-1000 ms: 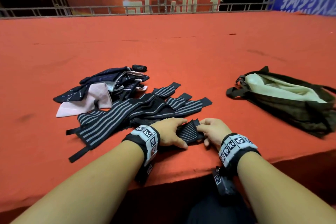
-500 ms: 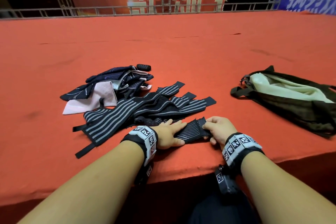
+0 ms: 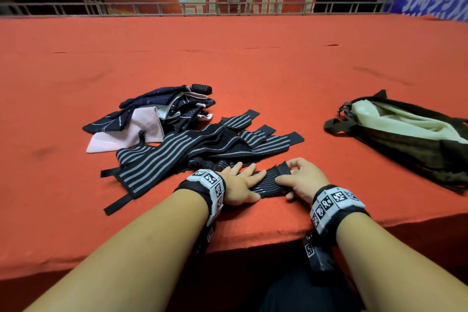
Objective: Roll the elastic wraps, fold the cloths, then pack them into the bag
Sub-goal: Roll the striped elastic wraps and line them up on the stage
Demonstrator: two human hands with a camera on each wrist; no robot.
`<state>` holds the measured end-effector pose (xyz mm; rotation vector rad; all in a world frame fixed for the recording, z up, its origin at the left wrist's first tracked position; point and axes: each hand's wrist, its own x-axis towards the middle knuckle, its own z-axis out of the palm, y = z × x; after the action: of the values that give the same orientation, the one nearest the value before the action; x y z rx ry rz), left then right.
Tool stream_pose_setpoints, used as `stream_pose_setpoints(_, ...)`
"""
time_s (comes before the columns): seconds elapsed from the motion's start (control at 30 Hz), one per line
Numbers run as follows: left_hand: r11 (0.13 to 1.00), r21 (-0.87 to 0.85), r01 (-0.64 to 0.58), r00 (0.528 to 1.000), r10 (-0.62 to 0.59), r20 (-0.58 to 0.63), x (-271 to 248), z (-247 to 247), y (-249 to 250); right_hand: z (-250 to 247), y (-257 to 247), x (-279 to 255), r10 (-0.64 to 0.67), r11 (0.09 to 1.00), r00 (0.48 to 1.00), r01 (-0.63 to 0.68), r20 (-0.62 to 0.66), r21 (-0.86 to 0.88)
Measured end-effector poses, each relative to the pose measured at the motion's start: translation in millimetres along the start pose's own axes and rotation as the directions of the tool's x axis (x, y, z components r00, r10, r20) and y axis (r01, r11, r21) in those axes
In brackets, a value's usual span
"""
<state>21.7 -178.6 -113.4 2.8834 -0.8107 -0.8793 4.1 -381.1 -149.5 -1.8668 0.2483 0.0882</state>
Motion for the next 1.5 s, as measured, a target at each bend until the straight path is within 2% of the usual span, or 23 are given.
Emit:
stream_pose_setpoints(0.47,0.999,0.018,-0.031,0.999,0.032,-0.01,7.6,0.4,-4.7,1.2,5.5,1.5,-0.075,0.997,0.994,0.077,-0.085,0.016)
stream_pose_setpoints(0.63,0.998,-0.033,-0.047,0.998,0.046,-0.032,10.7,2.1,-8.8,0.4,4.5,2.3,-0.078,0.997,0.994,0.08,-0.081,0.024)
stream_pose_setpoints(0.73,0.991,-0.128,-0.03,0.999,0.027,-0.026,10.9,2.6,-16.3,1.0,6.0,0.5,-0.082,0.994,0.993,0.088,-0.09,0.065)
stream_pose_setpoints(0.77,0.982,-0.185,-0.027,0.999,0.019,-0.043,8.8,0.3,-19.0,0.9,6.5,0.7,-0.086,0.992,0.991,0.094,-0.101,0.081)
stream_pose_setpoints(0.83,0.953,-0.297,-0.068,0.989,0.025,-0.149,3.5,-5.7,-24.9,-0.4,9.0,1.9,-0.082,0.987,0.988,0.098,-0.129,0.127)
stream_pose_setpoints(0.9,0.948,-0.303,-0.102,0.965,0.02,-0.262,-3.7,-14.0,-29.5,-2.2,11.2,3.3,-0.068,0.978,0.985,0.097,-0.157,0.183)
stream_pose_setpoints(0.97,0.974,-0.224,-0.038,0.965,-0.022,-0.26,-11.7,-20.7,-31.5,-3.3,12.6,3.2,-0.066,0.971,0.981,0.105,-0.181,0.215)
stream_pose_setpoints(1.07,0.991,-0.119,0.058,0.975,-0.082,-0.205,-23.4,-21.8,-34.3,-1.6,14.0,2.5,-0.077,0.978,0.975,0.115,-0.206,0.176)
stream_pose_setpoints(1.17,0.987,-0.126,0.102,0.985,-0.118,-0.128,-32.3,-19.0,-39.5,-1.0,14.8,2.5,-0.084,0.989,0.971,0.109,-0.223,0.101)
stream_pose_setpoints(1.23,0.933,-0.354,0.061,0.994,-0.091,-0.067,-36.1,-13.5,-47.6,-2.4,11.9,2.6,-0.089,0.996,0.973,0.091,-0.213,0.002)
stream_pose_setpoints(1.3,0.744,-0.667,-0.014,1.0,0.021,0.002,-46.2,-8.0,-50.9,-3.4,6.1,2.5,-0.095,0.99,0.975,0.071,-0.201,-0.124)
stream_pose_setpoints(1.33,0.651,-0.758,-0.033,0.997,0.075,0.021,-51.9,-6.8,-51.2,-3.6,2.7,4.1,-0.1,0.984,0.975,0.067,-0.196,-0.167)
stream_pose_setpoints(1.43,0.497,-0.867,-0.043,0.977,0.201,0.067,-65.6,-5.0,-48.2,-1.2,-9.9,8.0,-0.121,0.958,0.982,0.077,-0.146,-0.276)
stream_pose_setpoints(1.47,0.473,-0.88,-0.044,0.971,0.227,0.073,-66.2,-3.2,-47.3,0.5,-13.2,8.7,-0.119,0.941,0.987,0.077,-0.107,-0.33)
stream_pose_setpoints(1.5,0.485,-0.873,-0.054,0.97,0.234,0.07,-65.1,-0.5,-47.2,2.1,-15.7,8.2,-0.114,0.922,0.991,0.078,-0.072,-0.379)
